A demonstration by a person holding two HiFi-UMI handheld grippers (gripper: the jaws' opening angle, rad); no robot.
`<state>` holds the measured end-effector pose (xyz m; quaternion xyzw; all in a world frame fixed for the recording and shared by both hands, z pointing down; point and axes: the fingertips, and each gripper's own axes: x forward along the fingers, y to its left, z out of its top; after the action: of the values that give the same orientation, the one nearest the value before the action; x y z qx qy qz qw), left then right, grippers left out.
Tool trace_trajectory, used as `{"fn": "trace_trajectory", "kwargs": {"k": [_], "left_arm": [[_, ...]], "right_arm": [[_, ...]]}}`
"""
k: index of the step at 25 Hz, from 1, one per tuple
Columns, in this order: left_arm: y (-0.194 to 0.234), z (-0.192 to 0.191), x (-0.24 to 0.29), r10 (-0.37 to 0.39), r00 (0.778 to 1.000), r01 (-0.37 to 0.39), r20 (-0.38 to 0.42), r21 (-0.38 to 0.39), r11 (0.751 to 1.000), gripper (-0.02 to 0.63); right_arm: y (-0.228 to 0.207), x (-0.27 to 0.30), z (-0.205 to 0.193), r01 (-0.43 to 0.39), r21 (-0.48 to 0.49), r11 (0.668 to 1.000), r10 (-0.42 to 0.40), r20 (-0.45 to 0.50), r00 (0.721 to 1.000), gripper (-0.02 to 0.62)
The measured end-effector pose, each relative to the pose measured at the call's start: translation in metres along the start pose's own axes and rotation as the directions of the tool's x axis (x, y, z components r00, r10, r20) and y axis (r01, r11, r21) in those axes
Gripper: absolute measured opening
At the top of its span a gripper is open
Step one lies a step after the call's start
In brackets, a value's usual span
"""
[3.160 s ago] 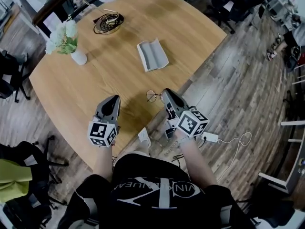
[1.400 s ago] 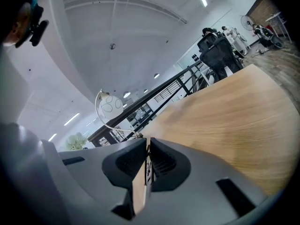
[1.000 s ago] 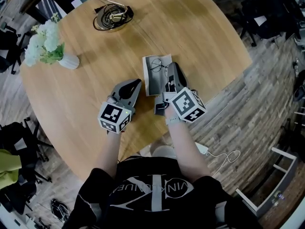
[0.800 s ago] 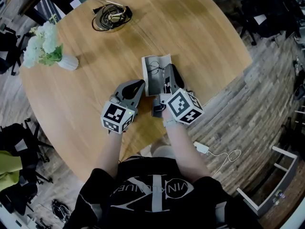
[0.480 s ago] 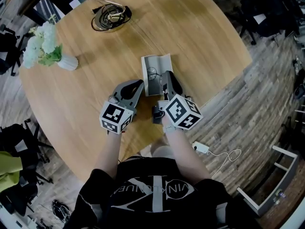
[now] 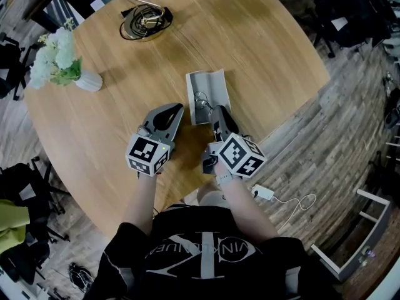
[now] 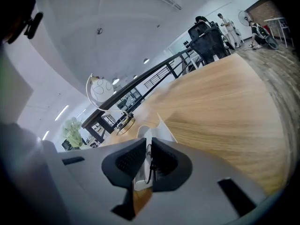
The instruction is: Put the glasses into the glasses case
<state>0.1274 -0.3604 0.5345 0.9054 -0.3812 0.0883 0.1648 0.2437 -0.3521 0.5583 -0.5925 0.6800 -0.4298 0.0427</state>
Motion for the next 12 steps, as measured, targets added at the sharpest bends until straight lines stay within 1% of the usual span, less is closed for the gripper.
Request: {"fn": "trace_trajectory", "kwargs": {"k": [5,8,12], "left_arm": [[0.005,-0.001,-0.004,0.008,1.0,-0.008,-0.001,-0.006,1.0,0.018],[0.008,-0.001,-0.006,0.012,1.0,-0.012,0.003,-0.01,1.0,0.018],[0.008,-0.001,-0.008,0.009,1.0,-0.009,0.003,-0.011,1.0,0.018]], "right_arm": [[0.0,-0.003,-0.002,-0.009,0.035,0.999,0.009,-0.003,1.0,0.041],[0.003,-0.001,0.006,-0.008,0.086,0.996,0.004,0.044,0.999,0.04],[0.006,0.007,0.016,0.022,0.108,0.994,-0.033,0.103,0.994,0.037]]}}
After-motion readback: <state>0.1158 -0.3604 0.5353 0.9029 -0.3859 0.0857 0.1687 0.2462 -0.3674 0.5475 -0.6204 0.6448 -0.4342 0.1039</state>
